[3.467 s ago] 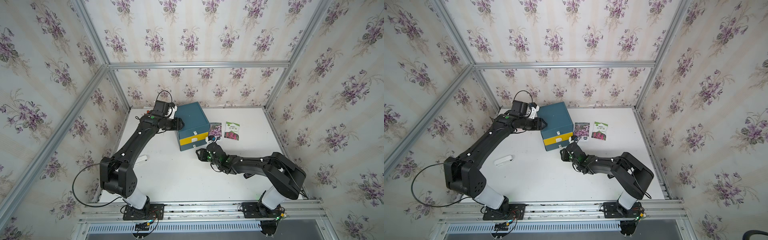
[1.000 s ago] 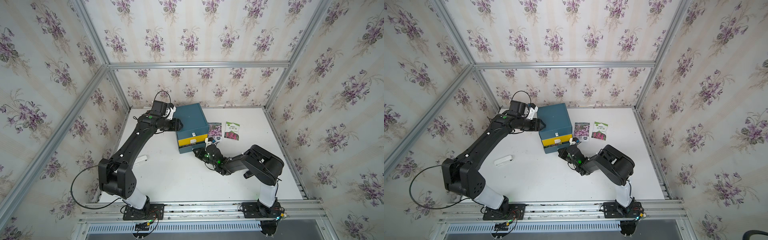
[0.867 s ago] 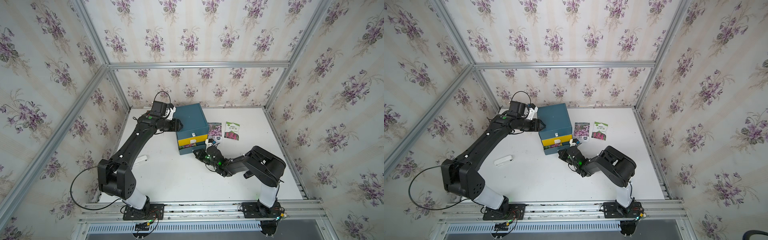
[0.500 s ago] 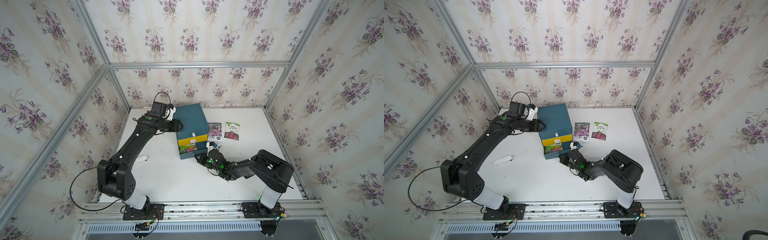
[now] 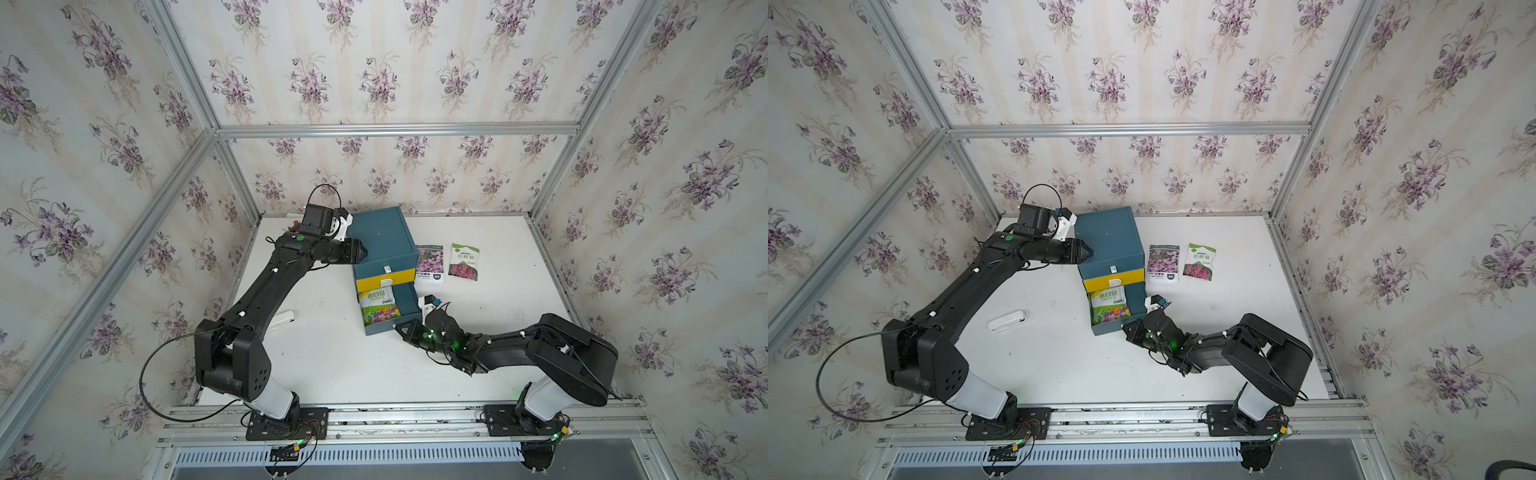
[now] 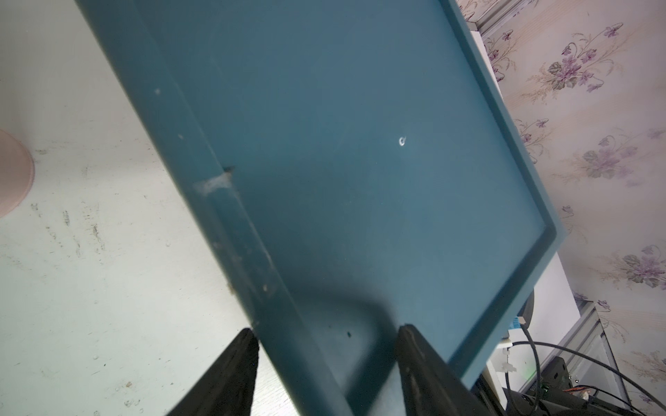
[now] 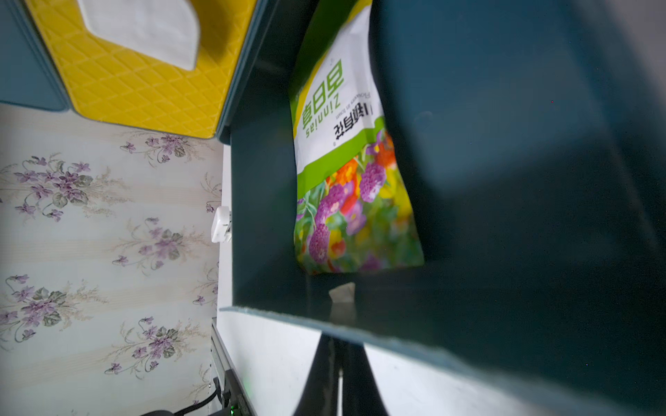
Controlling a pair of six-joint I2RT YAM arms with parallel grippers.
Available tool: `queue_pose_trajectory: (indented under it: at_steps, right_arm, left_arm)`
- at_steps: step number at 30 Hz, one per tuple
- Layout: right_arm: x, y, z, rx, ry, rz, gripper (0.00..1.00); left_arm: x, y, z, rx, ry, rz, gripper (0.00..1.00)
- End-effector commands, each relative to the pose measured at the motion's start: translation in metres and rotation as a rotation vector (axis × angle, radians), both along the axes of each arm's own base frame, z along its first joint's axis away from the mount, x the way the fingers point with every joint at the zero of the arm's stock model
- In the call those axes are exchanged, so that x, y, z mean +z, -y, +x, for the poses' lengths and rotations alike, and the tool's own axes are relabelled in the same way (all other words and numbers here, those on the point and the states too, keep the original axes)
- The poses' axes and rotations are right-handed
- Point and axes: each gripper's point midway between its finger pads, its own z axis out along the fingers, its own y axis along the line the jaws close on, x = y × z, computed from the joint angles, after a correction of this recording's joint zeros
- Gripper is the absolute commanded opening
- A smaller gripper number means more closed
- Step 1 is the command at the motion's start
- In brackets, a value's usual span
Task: Take the seed bags out of the drawer
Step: Open the drawer in the storage box.
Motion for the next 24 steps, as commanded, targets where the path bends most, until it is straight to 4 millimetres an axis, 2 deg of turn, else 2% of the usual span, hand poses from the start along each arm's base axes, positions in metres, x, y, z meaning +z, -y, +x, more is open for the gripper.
queue_pose_trajectory:
  at_steps: [1, 11, 24]
  right_arm:
    - [-0.003, 0.001, -0.010, 0.036, -0.007, -0.029, 0.00]
    - [-0.006, 0.002, -0.036, 0.085, -0.039, -0.079, 0.00]
    - [-0.006, 0.011, -0.049, 0.100, -0.056, -0.110, 0.00]
  left_arm:
    - [-0.042, -0.023, -0.037, 0.024, -0.206, 0.139, 0.64]
    - [-0.040, -0.023, -0.037, 0.027, -0.203, 0.138, 0.64]
    - [-0.041, -0.023, -0.039, 0.027, -0.204, 0.138, 0.64]
